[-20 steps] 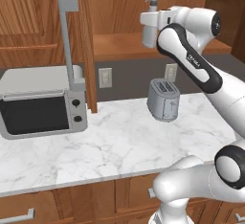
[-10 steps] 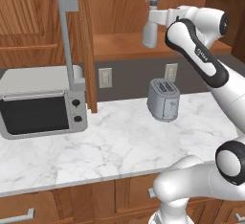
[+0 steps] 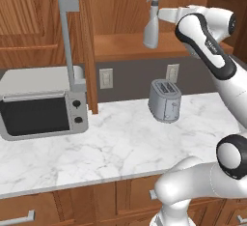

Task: Move the cutting board and knife to the sink. Then move spray from the cabinet to the counter.

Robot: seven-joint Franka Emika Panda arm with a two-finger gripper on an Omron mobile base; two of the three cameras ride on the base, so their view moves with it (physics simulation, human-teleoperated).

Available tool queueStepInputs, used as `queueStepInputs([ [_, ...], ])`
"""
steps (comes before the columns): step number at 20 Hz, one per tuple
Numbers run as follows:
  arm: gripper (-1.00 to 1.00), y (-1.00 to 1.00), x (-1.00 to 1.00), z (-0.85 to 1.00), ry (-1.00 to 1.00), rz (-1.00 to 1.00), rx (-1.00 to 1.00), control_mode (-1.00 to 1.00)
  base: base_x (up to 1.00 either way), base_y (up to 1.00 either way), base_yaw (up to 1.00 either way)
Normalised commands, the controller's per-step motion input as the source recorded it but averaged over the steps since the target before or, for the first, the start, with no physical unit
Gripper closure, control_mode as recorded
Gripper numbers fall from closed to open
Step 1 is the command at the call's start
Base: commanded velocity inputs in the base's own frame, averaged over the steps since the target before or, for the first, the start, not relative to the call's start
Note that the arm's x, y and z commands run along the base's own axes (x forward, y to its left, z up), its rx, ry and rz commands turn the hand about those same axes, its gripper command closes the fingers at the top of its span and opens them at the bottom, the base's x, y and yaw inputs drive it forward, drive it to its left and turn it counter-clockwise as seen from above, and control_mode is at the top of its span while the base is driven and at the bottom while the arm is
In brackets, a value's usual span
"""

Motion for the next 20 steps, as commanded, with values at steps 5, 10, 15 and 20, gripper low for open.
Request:
queueStepInputs([
  [5,-1.0,-0.16,0.33,0.0,0.0,0.01,0.0,-1.0,0.0,0.0,0.0],
  [10,-1.0,-0.07,0.34,0.0,0.0,0.0,0.0,-1.0,0.0,0.0,0.0],
  [15,-1.0,-0.01,0.37,0.0,0.02,0.0,0.0,-1.0,0.0,0.0,0.0],
  [20,-1.0,0.0,0.19,0.0,0.03,0.0,0.0,-1.0,0.0,0.0,0.0],
])
